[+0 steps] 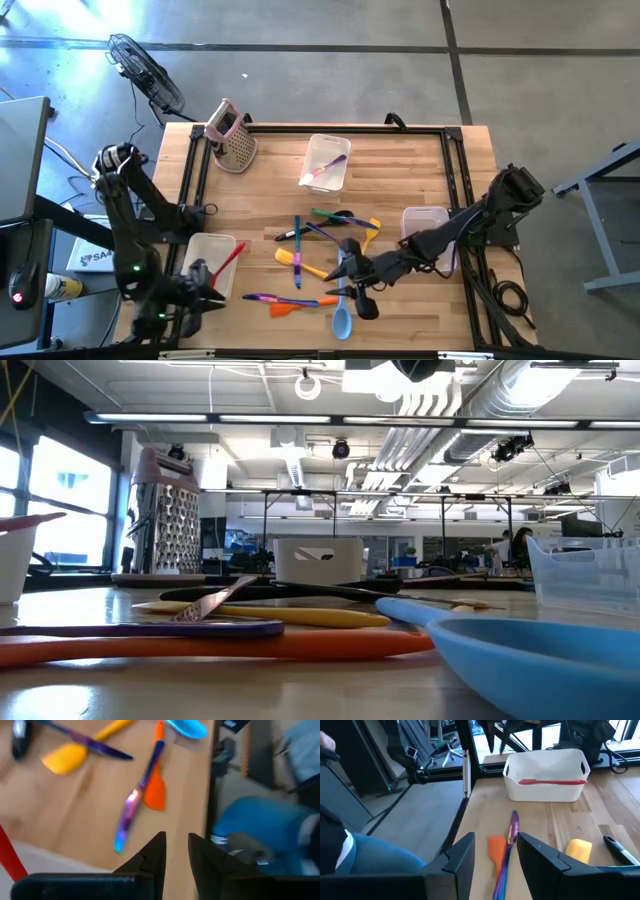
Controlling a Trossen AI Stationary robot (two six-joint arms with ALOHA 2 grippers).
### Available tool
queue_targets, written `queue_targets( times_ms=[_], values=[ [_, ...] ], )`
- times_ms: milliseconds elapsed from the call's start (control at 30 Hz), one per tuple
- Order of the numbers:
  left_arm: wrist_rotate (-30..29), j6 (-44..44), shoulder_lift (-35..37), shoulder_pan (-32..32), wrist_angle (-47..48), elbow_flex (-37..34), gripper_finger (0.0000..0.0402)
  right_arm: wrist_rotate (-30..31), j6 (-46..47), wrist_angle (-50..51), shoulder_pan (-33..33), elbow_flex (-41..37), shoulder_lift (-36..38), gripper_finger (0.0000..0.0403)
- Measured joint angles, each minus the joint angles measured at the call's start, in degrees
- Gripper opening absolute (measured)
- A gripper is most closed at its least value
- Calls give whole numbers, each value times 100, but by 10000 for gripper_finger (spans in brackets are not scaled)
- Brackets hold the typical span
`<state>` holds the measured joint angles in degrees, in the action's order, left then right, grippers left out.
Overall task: Pick & Place Kitchen Items
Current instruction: Put the blue table knife into the top white bin
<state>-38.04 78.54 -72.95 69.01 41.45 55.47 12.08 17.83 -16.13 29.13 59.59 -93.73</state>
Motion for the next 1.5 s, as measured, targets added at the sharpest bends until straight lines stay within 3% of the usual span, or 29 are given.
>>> queue_targets(
  times_ms=[233, 500, 700, 1167, 1500],
  values=[
    [960, -1233, -765, -1007, 12, -1, 79, -52, 5, -895, 134, 2, -787, 140],
    [1915, -1511, -1735, -1294, -232, -1, 79, -15, 54, -1593, 315, 0, -1416, 140],
    [1992, -1382, -2085, -1277, -545, -1, 79, -10, 32, -1718, 453, 4, -1543, 140],
    [2291, -1383, -2345, -1444, -318, 4, 79, 172, -7, -1707, 498, 4, -1548, 140],
    [2580, -2053, -2352, -1890, -364, -1, 79, 308, -143, -1548, 404, 4, -1552, 140]
  ],
)
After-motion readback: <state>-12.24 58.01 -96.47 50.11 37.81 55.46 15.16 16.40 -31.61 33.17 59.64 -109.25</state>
